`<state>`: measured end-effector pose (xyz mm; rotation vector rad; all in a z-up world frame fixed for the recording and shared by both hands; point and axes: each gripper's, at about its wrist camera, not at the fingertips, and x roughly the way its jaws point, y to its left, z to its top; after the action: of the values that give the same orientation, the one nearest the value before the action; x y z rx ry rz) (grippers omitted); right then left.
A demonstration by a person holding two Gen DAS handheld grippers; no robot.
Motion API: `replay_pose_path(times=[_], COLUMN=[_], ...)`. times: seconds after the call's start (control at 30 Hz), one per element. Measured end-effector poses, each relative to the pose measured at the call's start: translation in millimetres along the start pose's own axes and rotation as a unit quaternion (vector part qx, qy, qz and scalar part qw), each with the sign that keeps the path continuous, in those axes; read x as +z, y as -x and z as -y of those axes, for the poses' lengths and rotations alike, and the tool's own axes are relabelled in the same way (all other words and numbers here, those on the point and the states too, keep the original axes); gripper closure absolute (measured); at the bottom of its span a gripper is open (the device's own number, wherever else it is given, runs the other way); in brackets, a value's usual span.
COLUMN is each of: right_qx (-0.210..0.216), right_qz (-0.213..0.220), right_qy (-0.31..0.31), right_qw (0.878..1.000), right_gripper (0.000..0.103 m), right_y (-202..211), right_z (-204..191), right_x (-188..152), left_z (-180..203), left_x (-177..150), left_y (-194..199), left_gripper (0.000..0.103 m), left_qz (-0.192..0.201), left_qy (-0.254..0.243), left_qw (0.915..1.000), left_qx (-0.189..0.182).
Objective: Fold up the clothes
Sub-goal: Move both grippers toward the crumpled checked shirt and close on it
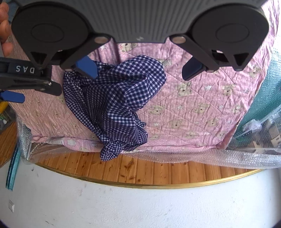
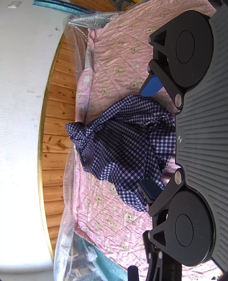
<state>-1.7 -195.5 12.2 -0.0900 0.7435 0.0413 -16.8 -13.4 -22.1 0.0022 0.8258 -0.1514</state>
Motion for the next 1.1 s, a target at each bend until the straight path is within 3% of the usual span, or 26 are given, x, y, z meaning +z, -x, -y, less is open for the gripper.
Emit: replay_pose_path(times=[0.63, 0.7, 0.73, 0.77, 0.8, 0.83, 0.87, 0.9, 1.1], right_qx=[-0.011, -0.011, -0.009, -0.006, -0.001, 0.006, 0.016, 0.023, 0.024], right_qz=[-0.018, -0.019, -0.019, -0.021, -0.024, -0.03, -0.038, -0.045, -0.052], right_qy=[0.018, 0.02, 0.022, 0.024, 0.023, 0.019, 0.013, 0.008, 0.022], right_qw=[1.0, 1.0, 1.0, 0.999, 0.999, 0.999, 0.999, 0.999, 0.998], right_gripper=[0.001, 0.002, 0.006, 0.02, 0.032, 0.066, 0.099, 0.103, 0.103], right_y=[-16, -22, -25, -28, -32, -37, -43, -49, -75], right_z=[-4, -3, -2, 0, 1, 4, 8, 10, 20], right_x=[3, 4, 4, 5, 6, 7, 8, 9, 15], left_z=[-3, 0, 0, 0, 1, 0, 0, 0, 8], left_x=[-6, -4, -2, -1, 1, 3, 5, 7, 20], left_y=[-23, -28, -30, -32, -35, -38, -41, -44, -65], left_gripper=[0.0, 0.011, 0.024, 0.042, 0.054, 0.08, 0.1, 0.102, 0.103], left_qz=[-0.037, -0.036, -0.035, -0.034, -0.034, -0.035, -0.036, -0.037, -0.041], left_qy=[-0.001, -0.003, -0.001, 0.002, 0.004, 0.007, 0.011, 0.012, 0.013], left_qw=[0.9984, 0.9985, 0.9986, 0.9987, 0.9988, 0.9987, 0.9987, 0.9986, 0.9983], left_qx=[-0.042, -0.042, -0.04, -0.038, -0.036, -0.035, -0.035, -0.035, -0.038])
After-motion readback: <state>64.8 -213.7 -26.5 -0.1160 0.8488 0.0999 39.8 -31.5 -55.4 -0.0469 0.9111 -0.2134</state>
